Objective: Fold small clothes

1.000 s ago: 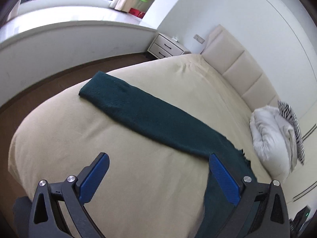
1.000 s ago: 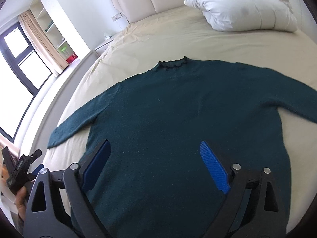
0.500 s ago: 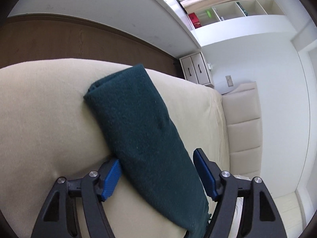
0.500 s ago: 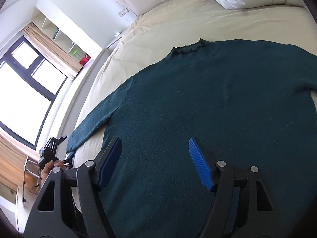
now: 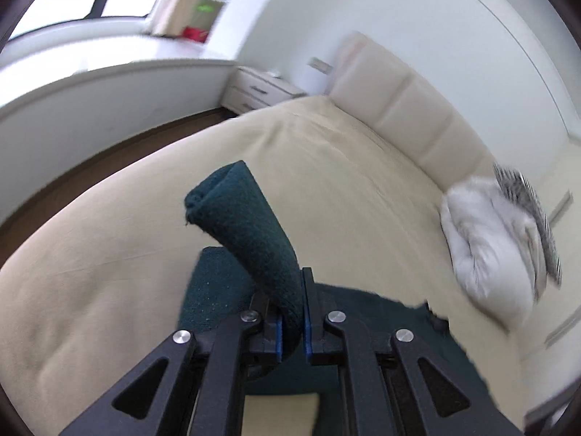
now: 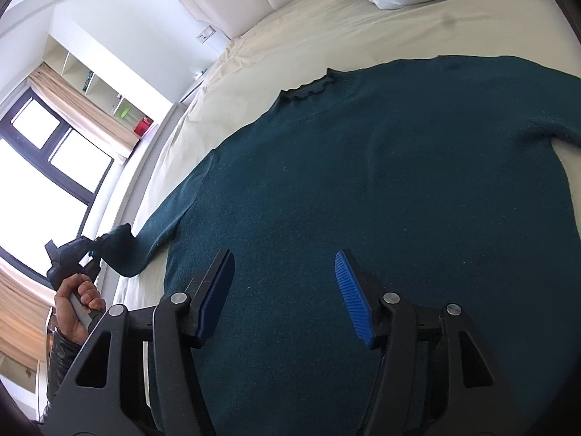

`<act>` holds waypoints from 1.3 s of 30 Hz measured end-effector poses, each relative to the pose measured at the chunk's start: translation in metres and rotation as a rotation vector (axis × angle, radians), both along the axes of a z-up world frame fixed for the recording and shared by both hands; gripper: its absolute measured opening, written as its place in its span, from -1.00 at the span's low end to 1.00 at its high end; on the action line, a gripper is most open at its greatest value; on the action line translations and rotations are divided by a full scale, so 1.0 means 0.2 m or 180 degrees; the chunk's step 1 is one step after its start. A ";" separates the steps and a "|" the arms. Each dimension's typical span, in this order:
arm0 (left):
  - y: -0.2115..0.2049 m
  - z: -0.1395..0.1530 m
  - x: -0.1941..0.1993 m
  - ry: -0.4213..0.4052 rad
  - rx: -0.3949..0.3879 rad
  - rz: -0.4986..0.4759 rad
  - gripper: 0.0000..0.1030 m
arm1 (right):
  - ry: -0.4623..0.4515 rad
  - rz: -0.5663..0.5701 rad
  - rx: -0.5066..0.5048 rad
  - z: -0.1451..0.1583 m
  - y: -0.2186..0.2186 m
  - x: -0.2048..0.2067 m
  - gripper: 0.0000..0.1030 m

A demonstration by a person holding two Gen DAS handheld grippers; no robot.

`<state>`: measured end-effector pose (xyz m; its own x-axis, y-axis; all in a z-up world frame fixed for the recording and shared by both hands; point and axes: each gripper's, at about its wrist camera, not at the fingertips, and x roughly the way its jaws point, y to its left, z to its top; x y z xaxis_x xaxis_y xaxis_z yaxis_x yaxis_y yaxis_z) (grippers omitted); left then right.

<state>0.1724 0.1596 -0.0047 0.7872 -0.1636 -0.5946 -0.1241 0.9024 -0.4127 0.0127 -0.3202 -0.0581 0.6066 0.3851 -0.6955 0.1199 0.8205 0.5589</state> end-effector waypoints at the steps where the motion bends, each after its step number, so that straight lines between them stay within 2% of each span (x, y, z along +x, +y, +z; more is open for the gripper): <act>1: -0.18 0.02 -0.01 -0.0041 0.0235 -0.0225 -0.84 | -0.0001 -0.0037 0.0011 0.00 -0.03 -0.01 0.07; 3: -0.52 -0.02 -0.05 -0.0069 0.0624 -0.0622 -0.84 | -0.0013 -0.0117 0.0037 -0.01 -0.08 -0.03 0.07; 5: -0.81 -0.11 -0.08 -0.0045 0.0967 -0.0937 -0.82 | -0.0012 -0.0208 0.0083 -0.03 -0.15 -0.04 0.07; 7: -1.03 -0.28 -0.12 0.0139 0.1312 -0.1197 -0.75 | -0.0007 -0.0291 0.0144 -0.04 -0.21 -0.05 0.07; 9: -1.13 -0.42 -0.16 0.0343 0.1520 -0.1294 -0.63 | 0.0022 -0.0353 0.0179 -0.06 -0.27 -0.05 0.07; 10: -1.14 -0.46 -0.19 0.0390 0.1537 -0.1317 -0.52 | 0.0053 -0.0365 0.0210 -0.07 -0.29 -0.05 0.09; 12: -1.14 -0.48 -0.26 0.0386 0.1593 -0.1310 0.10 | 0.0086 -0.0352 0.0291 -0.09 -0.32 -0.02 0.10; 15: -1.09 -0.44 -0.33 0.0254 0.1637 -0.1273 0.55 | 0.0117 -0.0283 0.0322 -0.13 -0.32 0.03 0.16; 16: -1.07 -0.43 -0.35 0.0246 0.1638 -0.1272 0.59 | 0.0124 -0.0248 0.0339 -0.14 -0.31 0.07 0.17; 19: -0.96 -0.38 -0.39 0.0235 0.1450 -0.1279 0.62 | 0.0140 -0.0052 0.0389 -0.15 -0.21 0.20 0.17; 23: -0.78 -0.37 -0.43 0.0246 0.1083 -0.1113 0.62 | 0.0244 0.0298 0.0473 -0.18 -0.01 0.41 0.17; 28: -0.54 -0.40 -0.45 0.0340 0.0671 -0.0827 0.61 | 0.0656 0.0488 0.0493 -0.30 0.22 0.65 0.17; 30: -0.46 -0.39 -0.45 0.0368 0.0499 -0.0722 0.58 | 0.0678 0.0565 0.0352 -0.30 0.31 0.69 0.04; 32: -0.40 -0.37 -0.45 0.0350 0.0366 -0.0654 0.58 | 0.0588 0.0696 0.0024 -0.28 0.42 0.74 -0.39; 33: -0.38 -0.36 -0.45 0.0332 0.0343 -0.0624 0.58 | 0.0563 0.0726 -0.0177 -0.27 0.46 0.76 -0.51; 34: -0.36 -0.35 -0.45 0.0308 0.0329 -0.0599 0.58 | 0.0542 0.0753 -0.0297 -0.25 0.48 0.77 -0.73; 35: -0.35 -0.33 -0.44 0.0284 0.0315 -0.0574 0.58 | 0.0522 0.0775 -0.0342 -0.24 0.50 0.79 -0.87; 39: -0.27 -0.31 -0.41 0.0263 0.0211 -0.0493 0.56 | 0.0284 0.0713 -0.0421 -0.13 0.45 0.82 -0.88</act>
<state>0.0912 0.1050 -0.0669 0.7038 -0.2374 -0.6696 -0.0126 0.9382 -0.3459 0.1762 -0.2311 -0.0835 0.4506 0.4050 -0.7956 -0.0289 0.8973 0.4404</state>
